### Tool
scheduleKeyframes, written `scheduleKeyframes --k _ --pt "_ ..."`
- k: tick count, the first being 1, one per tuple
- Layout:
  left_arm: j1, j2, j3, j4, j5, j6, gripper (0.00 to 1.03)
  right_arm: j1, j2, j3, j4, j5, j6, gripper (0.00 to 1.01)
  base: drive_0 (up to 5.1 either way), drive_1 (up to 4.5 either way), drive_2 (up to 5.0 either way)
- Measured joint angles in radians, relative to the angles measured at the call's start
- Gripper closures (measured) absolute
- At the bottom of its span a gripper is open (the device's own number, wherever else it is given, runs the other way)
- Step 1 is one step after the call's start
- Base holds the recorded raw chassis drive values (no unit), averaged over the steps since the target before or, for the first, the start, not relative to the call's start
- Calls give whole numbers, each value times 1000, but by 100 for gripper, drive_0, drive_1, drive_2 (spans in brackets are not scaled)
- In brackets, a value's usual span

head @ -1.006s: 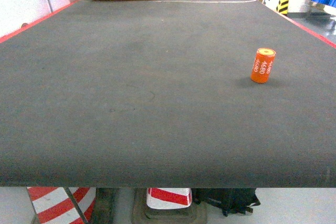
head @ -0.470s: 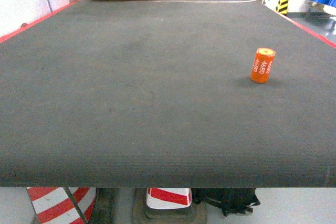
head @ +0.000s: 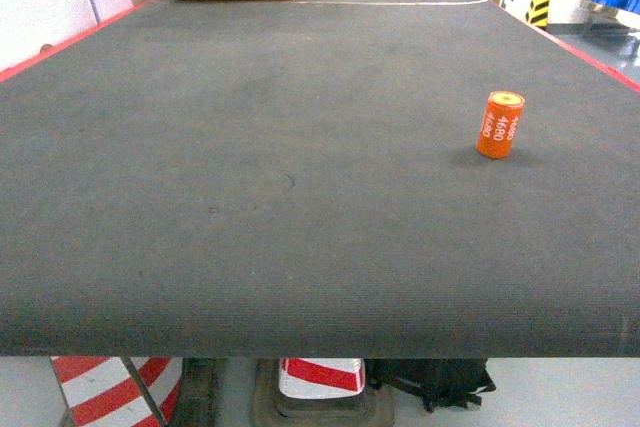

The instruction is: Sort blue parts and orange caps into right shelf containers

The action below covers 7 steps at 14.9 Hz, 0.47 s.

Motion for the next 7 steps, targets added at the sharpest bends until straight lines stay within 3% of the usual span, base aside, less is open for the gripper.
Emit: scheduleKeyframes --k 3,4,5,6,7 --pt "-35 -13 -18 27 -45 -1 62 0 0 0 0 0 0 3 0 0 0" --pt "-72 90 -16 177 -35 54 62 0 0 0 0 0 0 3 0 0 0" --pt "7 148 109 127 50 78 62 0 0 0 0 0 0 3 0 0 0" --pt "74 182 118 75 33 51 62 0 0 0 0 0 0 3 0 0 0" --pt "85 184 119 52 31 40 62 0 0 0 0 0 0 3 0 0 0"
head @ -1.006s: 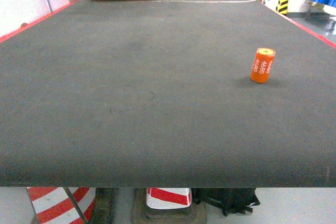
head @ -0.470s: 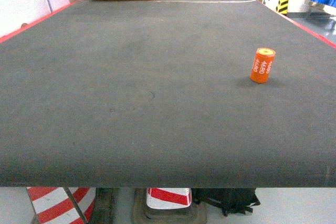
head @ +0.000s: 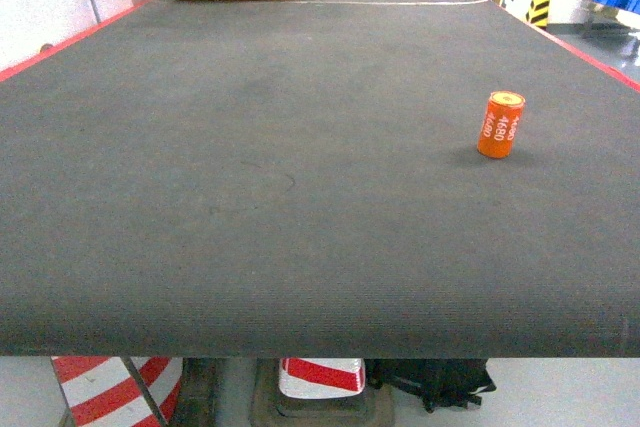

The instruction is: Sort blue parts and orange caps into right shelf containers

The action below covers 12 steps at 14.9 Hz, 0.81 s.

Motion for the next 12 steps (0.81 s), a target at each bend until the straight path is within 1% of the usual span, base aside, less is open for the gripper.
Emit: scheduleKeyframes --k 2,7,12 --pt "1 8 3 0 -5 -14 62 0 0 0 0 0 0 3 0 0 0" --pt "-8 14 4 27 -9 -14 62 0 0 0 0 0 0 3 0 0 0" --pt "-15 14 11 21 -8 -14 62 0 0 0 0 0 0 3 0 0 0"
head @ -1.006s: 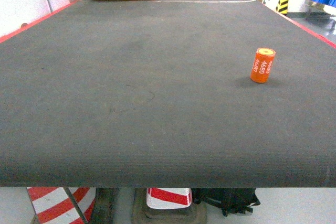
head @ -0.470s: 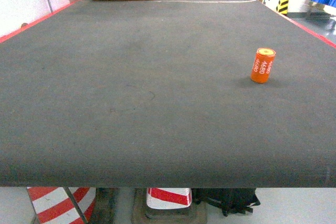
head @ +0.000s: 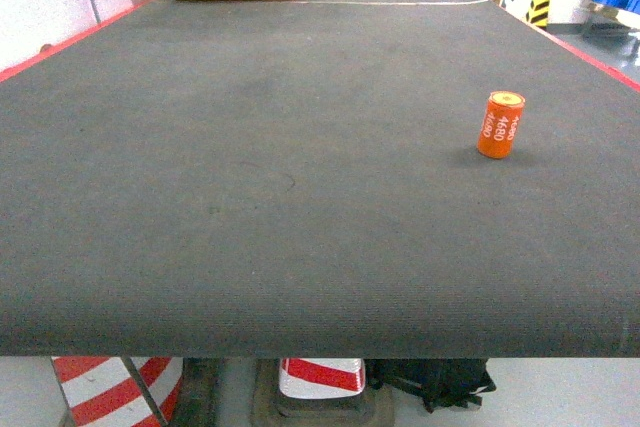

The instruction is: Sort blue parts and orange caps into right shelf containers

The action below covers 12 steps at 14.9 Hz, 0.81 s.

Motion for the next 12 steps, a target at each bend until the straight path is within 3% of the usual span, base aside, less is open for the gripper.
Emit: scheduleKeyframes --k 11,12 --pt "-34 47 8 63 -8 27 62 0 0 0 0 0 0 3 0 0 0" --pt "-13 17 20 -65 80 -3 62 0 0 0 0 0 0 3 0 0 0"
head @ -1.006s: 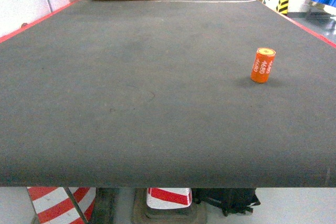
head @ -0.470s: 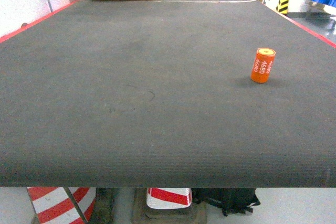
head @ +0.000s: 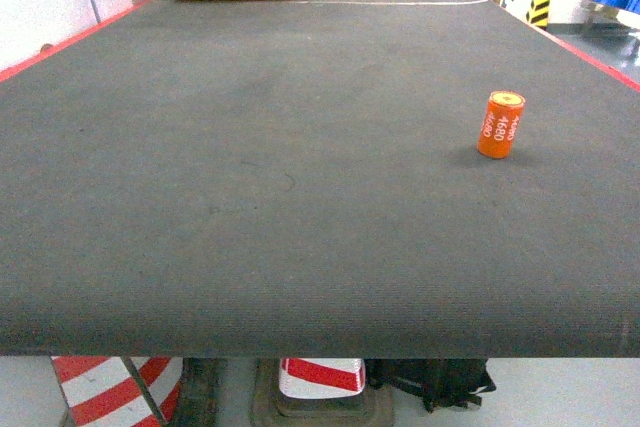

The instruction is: Sort blue parts and orange caps into right shelf containers

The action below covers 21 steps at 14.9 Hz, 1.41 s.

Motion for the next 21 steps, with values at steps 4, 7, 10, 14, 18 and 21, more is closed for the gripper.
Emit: scheduleKeyframes --k 4,7,10,14,18,21 --pt "212 -68 36 -236 290 -94 62 0 0 0 0 0 0 3 0 0 0" --pt "298 -69 51 -277 346 -93 62 0 0 0 0 0 0 3 0 0 0" --pt "222 -72 35 -180 335 -7 62 0 0 0 0 0 0 3 0 0 0" --pt "155 -37 -9 -72 275 30 62 0 0 0 0 0 0 3 0 0 0" --pt "204 -13 -26 17 243 75 62 0 0 0 0 0 0 3 0 0 0" --pt "217 -14 -58 37 216 84 62 0 0 0 0 0 0 3 0 0 0"
